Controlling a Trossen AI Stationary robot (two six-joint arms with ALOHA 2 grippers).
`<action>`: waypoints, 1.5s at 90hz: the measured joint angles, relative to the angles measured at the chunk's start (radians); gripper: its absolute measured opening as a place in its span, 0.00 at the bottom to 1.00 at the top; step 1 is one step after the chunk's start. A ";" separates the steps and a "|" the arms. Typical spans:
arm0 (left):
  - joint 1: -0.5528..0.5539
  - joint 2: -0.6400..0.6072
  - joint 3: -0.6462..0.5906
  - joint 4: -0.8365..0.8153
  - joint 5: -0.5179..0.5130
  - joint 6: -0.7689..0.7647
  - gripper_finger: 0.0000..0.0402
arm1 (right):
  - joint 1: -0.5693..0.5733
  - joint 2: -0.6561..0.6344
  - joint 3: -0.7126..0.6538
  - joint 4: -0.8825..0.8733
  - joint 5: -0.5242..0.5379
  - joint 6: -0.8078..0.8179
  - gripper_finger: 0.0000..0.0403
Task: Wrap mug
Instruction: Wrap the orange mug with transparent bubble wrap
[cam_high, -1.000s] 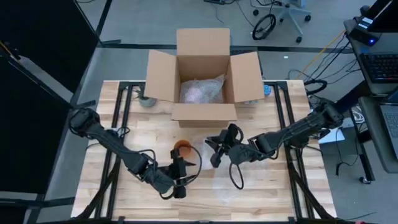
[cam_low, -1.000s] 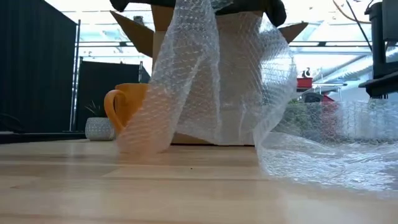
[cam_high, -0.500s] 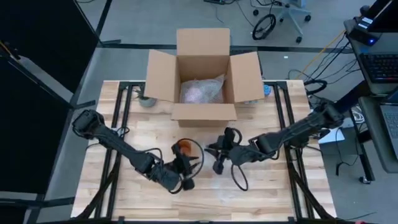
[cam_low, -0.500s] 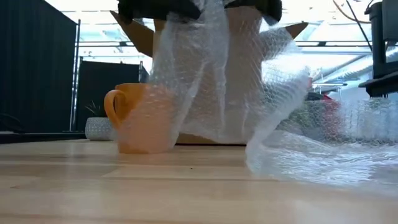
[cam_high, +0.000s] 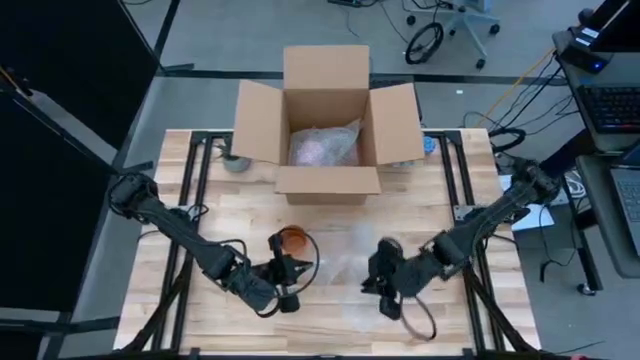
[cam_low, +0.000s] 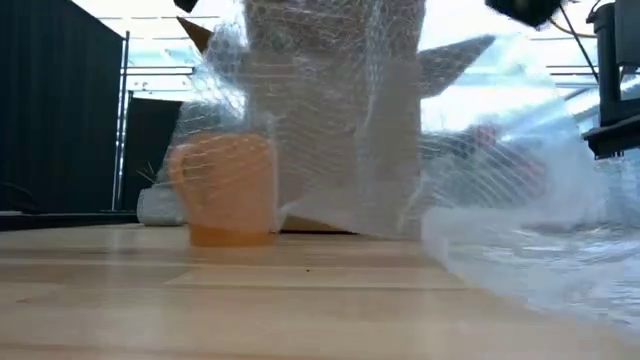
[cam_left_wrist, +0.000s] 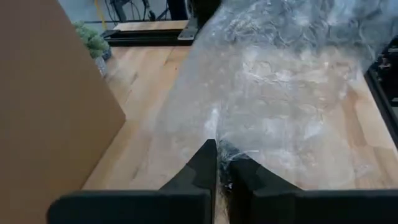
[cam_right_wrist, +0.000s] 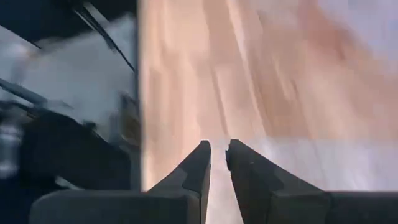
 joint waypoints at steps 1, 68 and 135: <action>0.000 -0.001 0.000 -0.001 0.000 0.000 0.00 | 0.005 0.005 -0.003 -0.003 0.001 0.008 0.11; -0.083 -0.003 0.002 -0.110 0.268 0.071 0.00 | 0.168 0.359 -0.011 -0.189 -0.150 0.121 0.11; -0.166 -0.002 0.001 -0.688 0.561 -0.262 0.00 | 0.254 0.127 -0.016 -0.469 0.087 0.440 0.11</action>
